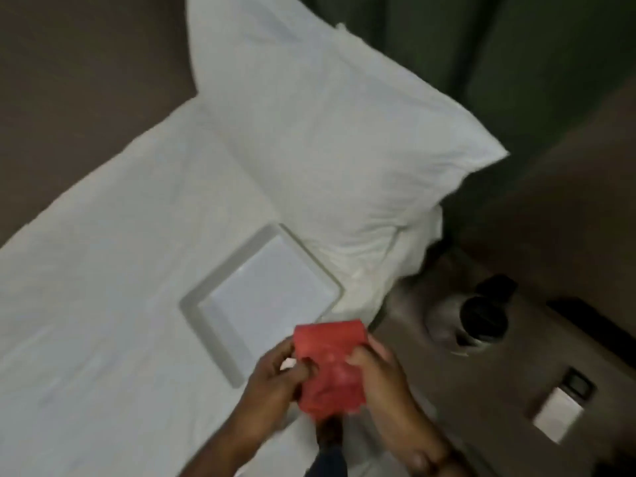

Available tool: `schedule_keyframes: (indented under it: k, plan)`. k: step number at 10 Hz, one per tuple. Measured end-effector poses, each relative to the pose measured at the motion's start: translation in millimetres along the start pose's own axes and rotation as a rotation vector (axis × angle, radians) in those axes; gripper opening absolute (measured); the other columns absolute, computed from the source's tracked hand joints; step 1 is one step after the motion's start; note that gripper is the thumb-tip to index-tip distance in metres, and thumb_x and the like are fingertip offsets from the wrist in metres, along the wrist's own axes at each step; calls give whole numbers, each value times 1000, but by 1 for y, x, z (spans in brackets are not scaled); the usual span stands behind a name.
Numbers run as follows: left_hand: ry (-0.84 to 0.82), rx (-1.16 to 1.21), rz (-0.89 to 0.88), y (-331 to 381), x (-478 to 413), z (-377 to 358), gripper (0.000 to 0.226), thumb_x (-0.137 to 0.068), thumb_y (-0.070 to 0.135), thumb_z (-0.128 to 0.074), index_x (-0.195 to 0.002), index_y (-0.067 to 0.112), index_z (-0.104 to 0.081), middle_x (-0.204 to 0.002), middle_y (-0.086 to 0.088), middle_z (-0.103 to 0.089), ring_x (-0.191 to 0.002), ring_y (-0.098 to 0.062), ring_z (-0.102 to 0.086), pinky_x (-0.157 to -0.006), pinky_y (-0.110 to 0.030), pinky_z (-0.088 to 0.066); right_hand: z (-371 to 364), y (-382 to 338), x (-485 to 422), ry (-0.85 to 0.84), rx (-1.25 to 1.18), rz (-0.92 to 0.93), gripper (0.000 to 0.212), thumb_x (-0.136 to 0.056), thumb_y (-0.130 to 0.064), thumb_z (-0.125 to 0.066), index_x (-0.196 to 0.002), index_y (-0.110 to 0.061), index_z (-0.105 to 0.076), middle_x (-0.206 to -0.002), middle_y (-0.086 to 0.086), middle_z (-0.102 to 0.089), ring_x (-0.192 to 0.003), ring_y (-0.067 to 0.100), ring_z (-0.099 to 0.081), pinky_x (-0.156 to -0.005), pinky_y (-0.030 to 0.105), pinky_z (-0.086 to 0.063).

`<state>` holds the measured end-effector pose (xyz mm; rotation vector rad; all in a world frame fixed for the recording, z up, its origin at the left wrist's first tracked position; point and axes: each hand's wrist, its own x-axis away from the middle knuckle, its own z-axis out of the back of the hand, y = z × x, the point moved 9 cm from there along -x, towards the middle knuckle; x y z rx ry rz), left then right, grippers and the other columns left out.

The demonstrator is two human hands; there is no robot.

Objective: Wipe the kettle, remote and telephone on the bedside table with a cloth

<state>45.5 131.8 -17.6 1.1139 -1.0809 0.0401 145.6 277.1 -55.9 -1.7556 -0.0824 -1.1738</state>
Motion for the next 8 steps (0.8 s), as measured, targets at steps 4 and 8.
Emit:
schedule_keyframes:
  k: [4,8]
  plan:
    - [507,-49,188,-24,-123,181,28,-86,-3,-66,-108,10,-78,-107,-17,-80,-102,-40,-76,-96,-52,-63,-179,-68,-141,111,826,91,24,-77,-16,-82,-101,-14,-83,-104,8,-83,-102,33,-77,-90,39,-64]
    - [833,-535,-75,-2,-91,193,48,-88,55,-81,-118,32,-51,-123,2,-62,-111,-28,-62,-89,-49,-61,-161,-88,-111,274,705,180,57,-69,-43,-96,-106,-17,-61,-103,0,-71,-98,27,-71,-81,35,-54]
